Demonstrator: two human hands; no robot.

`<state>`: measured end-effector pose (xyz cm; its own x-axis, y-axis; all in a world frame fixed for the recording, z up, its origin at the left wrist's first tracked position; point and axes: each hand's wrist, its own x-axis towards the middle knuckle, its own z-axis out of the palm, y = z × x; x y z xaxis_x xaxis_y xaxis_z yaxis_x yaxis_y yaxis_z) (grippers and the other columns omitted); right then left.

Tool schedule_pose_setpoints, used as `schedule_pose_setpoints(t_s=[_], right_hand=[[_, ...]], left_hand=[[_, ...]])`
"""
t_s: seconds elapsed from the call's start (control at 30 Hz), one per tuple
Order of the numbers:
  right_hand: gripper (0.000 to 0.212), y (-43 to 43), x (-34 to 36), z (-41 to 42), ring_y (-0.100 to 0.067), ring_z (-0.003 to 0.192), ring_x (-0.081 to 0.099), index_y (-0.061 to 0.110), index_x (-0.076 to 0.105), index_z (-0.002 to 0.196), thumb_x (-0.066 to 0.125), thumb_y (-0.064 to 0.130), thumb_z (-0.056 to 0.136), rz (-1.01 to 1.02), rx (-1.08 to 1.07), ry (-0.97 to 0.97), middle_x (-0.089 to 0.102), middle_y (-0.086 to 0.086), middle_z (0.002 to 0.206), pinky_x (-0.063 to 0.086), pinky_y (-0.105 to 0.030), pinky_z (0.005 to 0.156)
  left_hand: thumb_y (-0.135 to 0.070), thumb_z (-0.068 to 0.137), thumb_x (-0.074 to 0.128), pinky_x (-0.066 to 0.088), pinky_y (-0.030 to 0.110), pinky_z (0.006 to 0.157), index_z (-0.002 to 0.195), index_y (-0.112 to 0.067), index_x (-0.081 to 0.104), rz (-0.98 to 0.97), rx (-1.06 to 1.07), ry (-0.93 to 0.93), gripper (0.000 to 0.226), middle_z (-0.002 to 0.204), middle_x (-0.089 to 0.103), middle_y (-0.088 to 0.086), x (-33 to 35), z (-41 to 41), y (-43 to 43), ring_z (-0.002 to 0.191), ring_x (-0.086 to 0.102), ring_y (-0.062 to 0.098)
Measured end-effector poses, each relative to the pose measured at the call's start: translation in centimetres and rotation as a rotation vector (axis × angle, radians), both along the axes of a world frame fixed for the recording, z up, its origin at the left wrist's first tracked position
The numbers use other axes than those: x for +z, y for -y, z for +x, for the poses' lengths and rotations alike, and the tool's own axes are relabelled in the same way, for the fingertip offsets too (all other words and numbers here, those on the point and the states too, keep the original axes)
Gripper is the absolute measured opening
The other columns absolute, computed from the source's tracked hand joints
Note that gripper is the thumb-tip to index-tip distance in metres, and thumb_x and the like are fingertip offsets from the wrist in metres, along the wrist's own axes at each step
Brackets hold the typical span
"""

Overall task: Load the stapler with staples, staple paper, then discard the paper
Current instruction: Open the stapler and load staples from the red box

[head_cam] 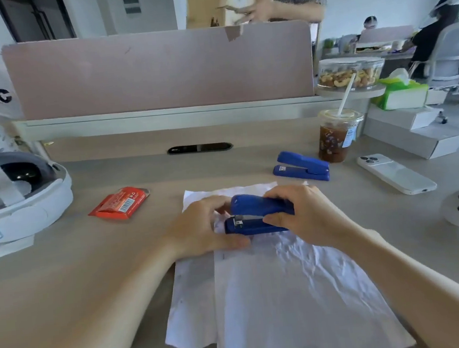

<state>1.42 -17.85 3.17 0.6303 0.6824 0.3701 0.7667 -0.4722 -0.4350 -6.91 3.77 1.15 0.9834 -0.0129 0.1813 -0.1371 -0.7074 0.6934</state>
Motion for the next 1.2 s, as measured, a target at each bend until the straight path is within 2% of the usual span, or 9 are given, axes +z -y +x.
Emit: schedule_pose_setpoints(t_s=[0.2, 0.33, 0.53, 0.67, 0.8, 0.93, 1.1, 1.13, 1.2], right_hand=[[0.015, -0.4, -0.6, -0.5, -0.01, 0.077, 0.056, 0.022, 0.066, 0.097, 0.069, 0.023, 0.083, -0.094, 0.078, -0.034, 0.065, 0.009, 0.085, 0.046, -0.027, 0.072], [0.018, -1.3, -0.6, -0.5, -0.008, 0.077, 0.054, 0.025, 0.067, 0.101, 0.069, 0.03, 0.083, -0.049, 0.123, 0.029, 0.064, 0.008, 0.084, 0.041, -0.015, 0.07], [0.018, -2.5, -1.4, -0.8, -0.007, 0.081, 0.053, 0.025, 0.065, 0.104, 0.063, 0.033, 0.088, -0.023, 0.121, -0.039, 0.06, 0.007, 0.09, 0.043, -0.024, 0.073], [0.01, -2.4, -1.1, -0.5, -0.004, 0.079, 0.054, 0.024, 0.062, 0.099, 0.064, 0.023, 0.089, 0.11, 0.071, -0.127, 0.058, 0.014, 0.085, 0.038, -0.013, 0.069], [0.012, -1.7, -0.9, 0.2, -0.009, 0.071, 0.055, 0.018, 0.063, 0.102, 0.063, 0.02, 0.09, 0.237, 0.075, -0.215, 0.06, 0.012, 0.08, 0.047, -0.025, 0.068], [0.01, -0.8, -0.6, 0.5, 0.003, 0.059, 0.051, 0.023, 0.061, 0.1, 0.062, 0.018, 0.091, 0.311, 0.09, -0.257, 0.057, 0.015, 0.074, 0.041, -0.012, 0.06], [0.012, 0.8, 0.2, 0.7, -0.016, 0.073, 0.06, 0.031, 0.061, 0.09, 0.064, 0.02, 0.089, 0.408, 0.113, -0.292, 0.065, 0.001, 0.082, 0.05, -0.029, 0.069], [0.007, 1.3, 0.3, 0.9, -0.024, 0.081, 0.063, 0.028, 0.063, 0.091, 0.064, 0.023, 0.086, 0.421, 0.112, -0.303, 0.068, -0.005, 0.087, 0.054, -0.036, 0.074], [0.02, 2.3, 0.7, 1.4, -0.032, 0.094, 0.066, 0.014, 0.066, 0.098, 0.064, 0.025, 0.081, 0.419, 0.09, -0.312, 0.071, -0.015, 0.098, 0.054, -0.048, 0.087]], left_hand=[[-0.063, 0.057, 0.073, 0.048, 0.044, 0.077, 0.092, -0.013, 0.068, 0.095, 0.01, 0.01, 0.061, 0.091, 0.062, 0.004, -0.5, 0.3, 0.2, 0.086, 0.058, 0.019], [-0.063, 0.056, 0.075, 0.049, 0.044, 0.075, 0.093, -0.015, 0.068, 0.097, 0.004, 0.042, 0.061, 0.089, 0.063, 0.001, -1.0, 0.7, -0.2, 0.086, 0.059, 0.018], [-0.058, 0.056, 0.078, 0.049, 0.043, 0.077, 0.091, -0.02, 0.067, 0.073, 0.009, 0.037, 0.053, 0.088, 0.063, -0.003, -1.1, 0.9, -0.3, 0.088, 0.057, 0.015], [-0.047, 0.059, 0.085, 0.05, 0.035, 0.081, 0.086, -0.02, 0.069, 0.011, 0.01, -0.006, 0.041, 0.088, 0.062, -0.006, -0.7, 0.9, -0.3, 0.089, 0.058, 0.009], [-0.041, 0.062, 0.088, 0.048, 0.028, 0.079, 0.077, -0.017, 0.069, 0.023, 0.014, -0.036, 0.034, 0.088, 0.063, -0.007, -0.5, 1.0, -0.4, 0.086, 0.058, 0.009], [-0.043, 0.062, 0.087, 0.047, 0.023, 0.077, 0.077, -0.018, 0.069, 0.043, 0.011, -0.028, 0.034, 0.088, 0.062, -0.008, -0.6, 1.1, -0.4, 0.086, 0.057, 0.008], [-0.039, 0.062, 0.089, 0.047, 0.026, 0.079, 0.076, -0.017, 0.07, 0.04, 0.014, 0.016, 0.032, 0.091, 0.064, -0.005, -0.6, 0.8, -0.2, 0.088, 0.058, 0.01], [-0.041, 0.061, 0.089, 0.048, 0.028, 0.081, 0.075, -0.017, 0.07, 0.038, 0.015, 0.013, 0.033, 0.092, 0.064, -0.005, -0.6, 0.8, -0.2, 0.088, 0.058, 0.01], [-0.05, 0.056, 0.085, 0.049, 0.032, 0.084, 0.075, -0.019, 0.07, 0.039, 0.013, 0.006, 0.039, 0.093, 0.064, -0.007, -0.6, 0.7, -0.2, 0.09, 0.059, 0.009]])
